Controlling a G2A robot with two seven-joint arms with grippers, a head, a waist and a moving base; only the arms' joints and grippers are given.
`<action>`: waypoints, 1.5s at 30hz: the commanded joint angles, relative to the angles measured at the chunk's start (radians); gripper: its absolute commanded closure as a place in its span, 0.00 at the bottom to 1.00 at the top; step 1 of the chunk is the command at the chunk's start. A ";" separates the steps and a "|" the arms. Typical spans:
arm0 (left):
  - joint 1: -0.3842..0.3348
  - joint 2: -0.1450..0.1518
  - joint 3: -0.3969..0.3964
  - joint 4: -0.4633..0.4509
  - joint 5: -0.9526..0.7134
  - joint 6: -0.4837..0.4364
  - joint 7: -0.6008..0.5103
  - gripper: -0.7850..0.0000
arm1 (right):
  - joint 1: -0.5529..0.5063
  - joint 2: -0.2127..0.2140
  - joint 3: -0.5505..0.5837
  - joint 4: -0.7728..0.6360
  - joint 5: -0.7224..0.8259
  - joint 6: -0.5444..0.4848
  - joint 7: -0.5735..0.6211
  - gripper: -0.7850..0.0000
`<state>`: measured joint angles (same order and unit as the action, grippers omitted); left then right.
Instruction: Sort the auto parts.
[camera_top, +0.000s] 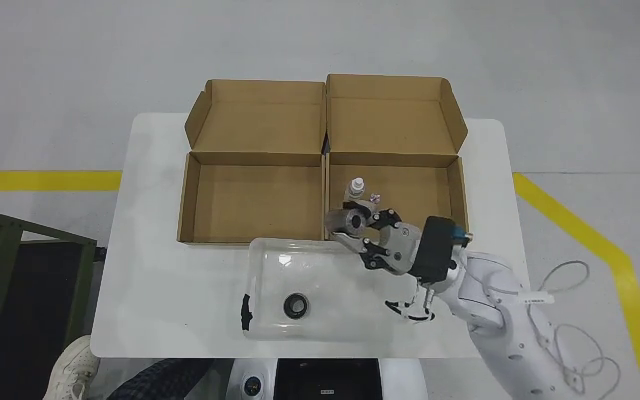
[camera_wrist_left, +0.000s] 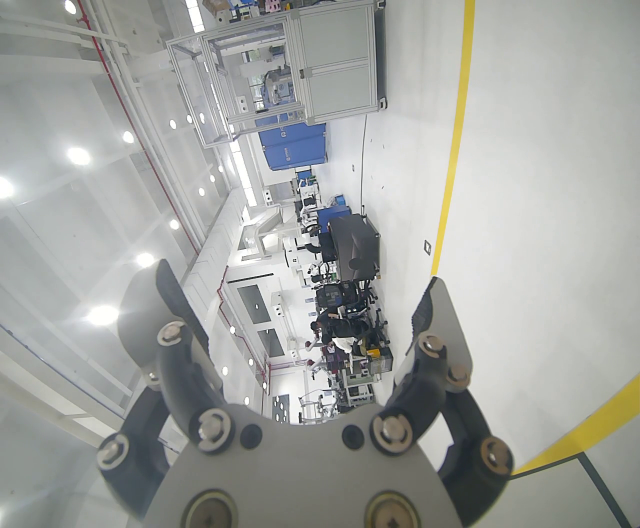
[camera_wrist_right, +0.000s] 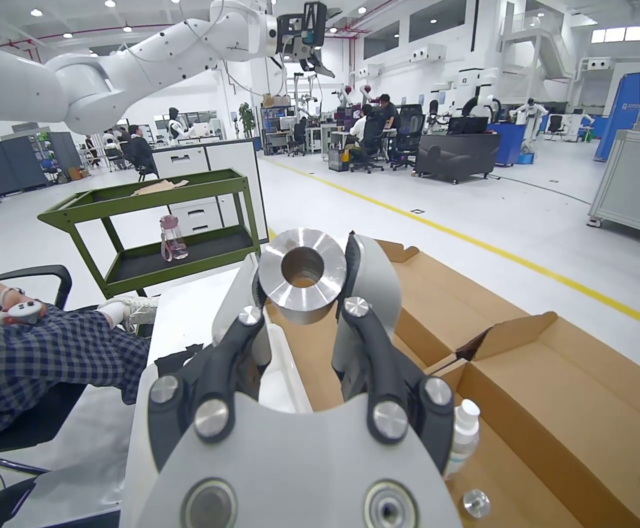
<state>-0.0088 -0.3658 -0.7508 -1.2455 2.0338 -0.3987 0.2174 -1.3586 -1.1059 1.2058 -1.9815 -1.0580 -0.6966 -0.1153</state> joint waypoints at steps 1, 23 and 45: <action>0.000 0.000 0.000 0.000 0.000 0.000 0.000 0.00 | 0.000 0.000 0.001 0.003 0.004 -0.003 -0.007 1.00; 0.000 0.000 0.000 0.000 0.000 0.000 0.000 0.00 | 0.181 -0.033 -0.136 0.153 -0.035 0.082 0.162 1.00; 0.000 0.000 0.000 0.000 0.000 0.000 0.000 0.00 | 0.409 -0.103 -0.333 0.370 -0.114 0.221 0.340 1.00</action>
<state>-0.0088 -0.3658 -0.7508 -1.2455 2.0338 -0.3987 0.2174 -0.9594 -1.2056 0.8782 -1.6225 -1.1729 -0.4802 0.2195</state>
